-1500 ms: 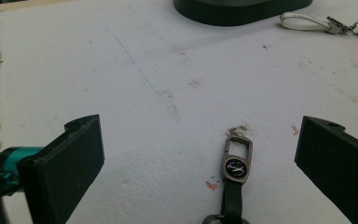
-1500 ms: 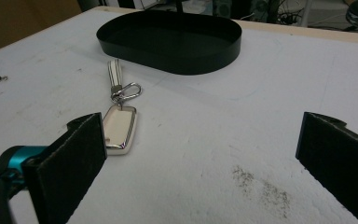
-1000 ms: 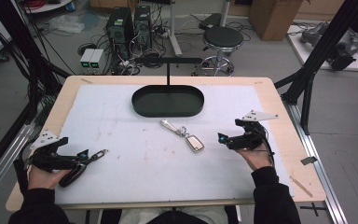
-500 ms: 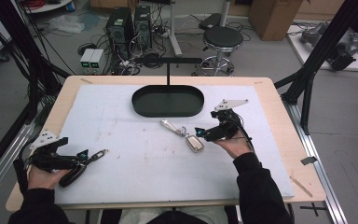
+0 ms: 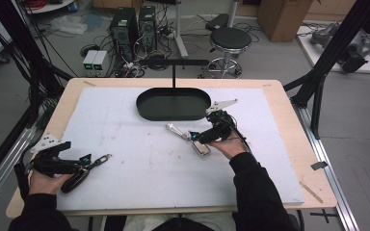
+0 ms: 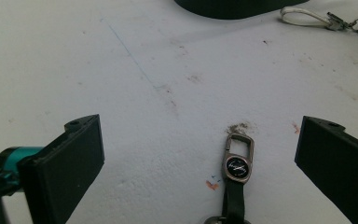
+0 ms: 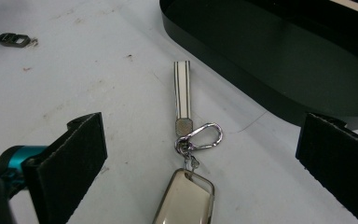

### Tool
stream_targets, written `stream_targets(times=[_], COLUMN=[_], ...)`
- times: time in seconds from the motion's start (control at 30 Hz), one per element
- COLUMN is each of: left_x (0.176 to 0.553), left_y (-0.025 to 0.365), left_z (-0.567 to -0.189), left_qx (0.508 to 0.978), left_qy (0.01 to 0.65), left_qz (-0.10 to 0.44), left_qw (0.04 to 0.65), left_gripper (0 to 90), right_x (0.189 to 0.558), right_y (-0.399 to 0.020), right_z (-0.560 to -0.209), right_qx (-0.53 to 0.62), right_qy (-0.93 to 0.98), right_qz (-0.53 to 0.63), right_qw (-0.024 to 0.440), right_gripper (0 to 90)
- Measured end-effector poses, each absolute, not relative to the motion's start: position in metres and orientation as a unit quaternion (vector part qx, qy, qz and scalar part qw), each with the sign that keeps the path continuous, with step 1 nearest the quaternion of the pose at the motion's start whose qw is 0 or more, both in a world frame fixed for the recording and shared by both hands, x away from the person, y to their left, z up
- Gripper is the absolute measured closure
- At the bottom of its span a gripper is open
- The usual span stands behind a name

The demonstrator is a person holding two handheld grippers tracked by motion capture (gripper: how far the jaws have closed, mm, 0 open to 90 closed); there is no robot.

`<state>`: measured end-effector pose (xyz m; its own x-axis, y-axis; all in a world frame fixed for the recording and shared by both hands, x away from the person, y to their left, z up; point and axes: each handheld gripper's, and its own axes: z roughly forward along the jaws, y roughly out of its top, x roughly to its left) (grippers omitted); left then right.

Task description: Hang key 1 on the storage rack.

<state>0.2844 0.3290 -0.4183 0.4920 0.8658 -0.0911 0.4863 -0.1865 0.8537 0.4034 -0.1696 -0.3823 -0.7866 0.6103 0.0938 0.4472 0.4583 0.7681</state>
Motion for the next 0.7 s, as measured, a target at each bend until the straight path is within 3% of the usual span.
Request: stream_targets(times=[0.7], left_x=[0.284], left_y=[0.329], left_z=[-0.419], left_qx=[0.744], left_qy=[0.456], left_qz=[0.217], left_qw=[0.437], left_gripper=[1.7], right_x=[0.428], right_y=[-0.118], right_z=[-0.394], right_qx=[0.275], right_qy=[0.888], right_qz=[0.36], right_qw=[0.079], right_gripper=[1.0])
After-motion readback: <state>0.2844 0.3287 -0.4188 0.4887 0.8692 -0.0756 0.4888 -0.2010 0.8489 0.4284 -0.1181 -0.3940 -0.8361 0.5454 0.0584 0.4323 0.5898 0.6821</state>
